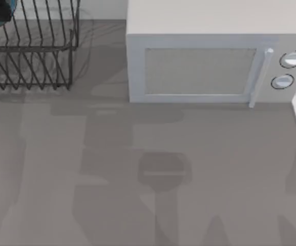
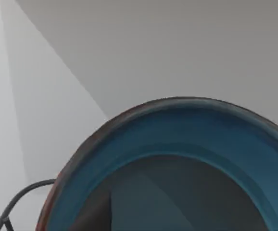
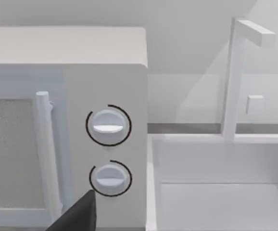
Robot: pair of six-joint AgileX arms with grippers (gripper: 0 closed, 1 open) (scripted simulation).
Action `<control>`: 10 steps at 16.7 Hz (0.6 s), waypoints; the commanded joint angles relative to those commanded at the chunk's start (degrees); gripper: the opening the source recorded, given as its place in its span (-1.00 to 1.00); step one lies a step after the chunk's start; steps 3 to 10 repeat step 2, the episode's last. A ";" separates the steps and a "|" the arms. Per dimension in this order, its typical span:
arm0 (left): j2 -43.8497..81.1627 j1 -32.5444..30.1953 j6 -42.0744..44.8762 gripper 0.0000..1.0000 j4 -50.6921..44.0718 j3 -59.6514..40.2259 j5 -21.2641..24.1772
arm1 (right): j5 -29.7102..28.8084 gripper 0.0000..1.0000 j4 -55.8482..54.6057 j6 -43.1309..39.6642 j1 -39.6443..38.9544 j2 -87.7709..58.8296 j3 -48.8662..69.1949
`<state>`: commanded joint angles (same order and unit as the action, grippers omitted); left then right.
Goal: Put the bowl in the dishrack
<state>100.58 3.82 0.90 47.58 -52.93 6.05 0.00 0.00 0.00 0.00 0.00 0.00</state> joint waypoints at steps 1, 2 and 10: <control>0.00 0.00 0.00 1.00 0.00 0.00 0.00 | 0.00 1.00 0.00 0.00 0.00 0.00 0.00; 0.00 0.00 0.00 1.00 0.00 0.00 0.00 | 0.00 1.00 0.00 0.00 0.00 0.00 0.00; 0.00 0.00 0.00 1.00 0.00 0.00 0.00 | 0.00 1.00 0.00 0.00 0.00 0.00 0.00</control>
